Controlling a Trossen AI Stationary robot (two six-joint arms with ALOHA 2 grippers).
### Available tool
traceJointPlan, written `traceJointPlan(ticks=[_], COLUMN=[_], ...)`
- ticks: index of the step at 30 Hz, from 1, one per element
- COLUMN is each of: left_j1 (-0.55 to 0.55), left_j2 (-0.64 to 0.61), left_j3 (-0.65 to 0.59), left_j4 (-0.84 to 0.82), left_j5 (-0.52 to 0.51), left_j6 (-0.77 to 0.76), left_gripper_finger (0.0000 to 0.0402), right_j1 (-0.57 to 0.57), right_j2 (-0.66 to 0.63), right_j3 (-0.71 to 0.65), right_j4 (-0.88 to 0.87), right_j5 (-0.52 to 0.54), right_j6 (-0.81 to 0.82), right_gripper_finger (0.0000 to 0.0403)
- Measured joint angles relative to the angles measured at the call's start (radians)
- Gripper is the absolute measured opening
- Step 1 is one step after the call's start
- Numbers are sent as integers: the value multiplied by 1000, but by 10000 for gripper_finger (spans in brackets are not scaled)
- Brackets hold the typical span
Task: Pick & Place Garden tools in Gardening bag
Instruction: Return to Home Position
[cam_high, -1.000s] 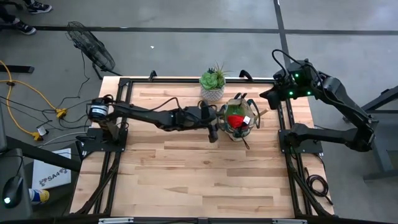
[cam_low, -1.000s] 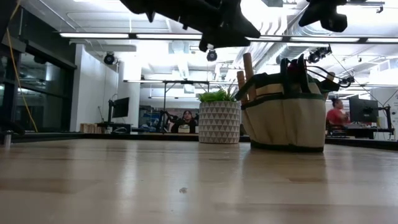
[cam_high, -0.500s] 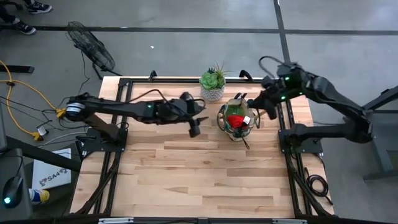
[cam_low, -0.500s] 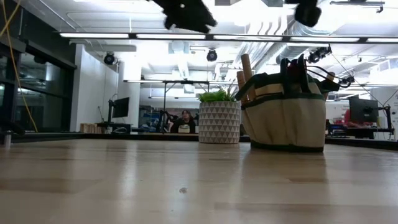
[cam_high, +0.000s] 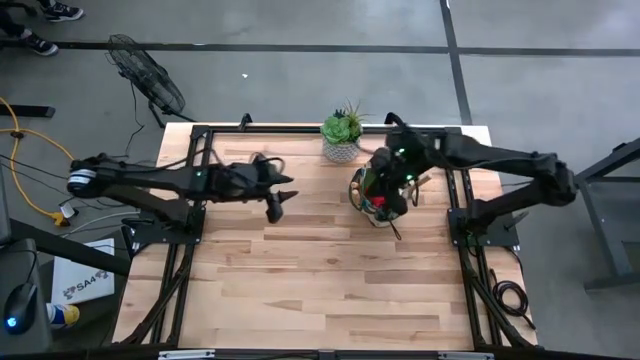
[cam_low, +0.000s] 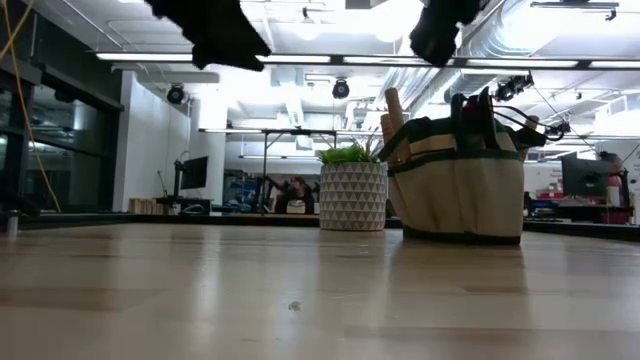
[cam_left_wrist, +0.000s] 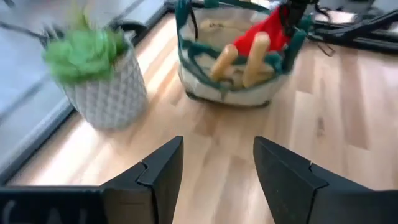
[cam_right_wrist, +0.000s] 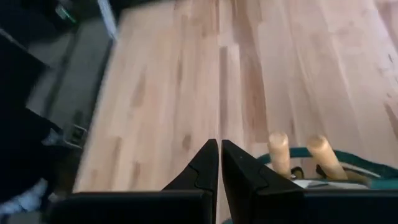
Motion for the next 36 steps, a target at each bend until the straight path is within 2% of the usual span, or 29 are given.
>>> traceJointPlan(ticks=[7,13,20,24,27,32,36], left_j1=[-1,-1,-1,-1,-1,-1,-1], left_j2=[-204,-335,-401,-404,-404,-408,-408], left_j3=[-235,-348,-395,-399,-399,-399,-399], left_j4=[160,140,153,143,142,128,113], left_j5=[62,61,61,62,63,62,61], left_j6=[-134,-204,-231,-232,-226,-205,-205], left_gripper_finger=[189,189,189,189,189,189,189], right_j1=[29,28,28,28,28,28,28], right_j2=[109,137,138,138,138,138,138], right_j3=[0,0,0,0,0,0,0], right_j4=[-3,15,15,10,-11,-31,-75], right_j5=[89,197,220,254,238,317,326], right_j6=[-87,-94,-115,-104,-105,-73,-52], right_gripper_finger=[10,10,10,10,10,10,10])
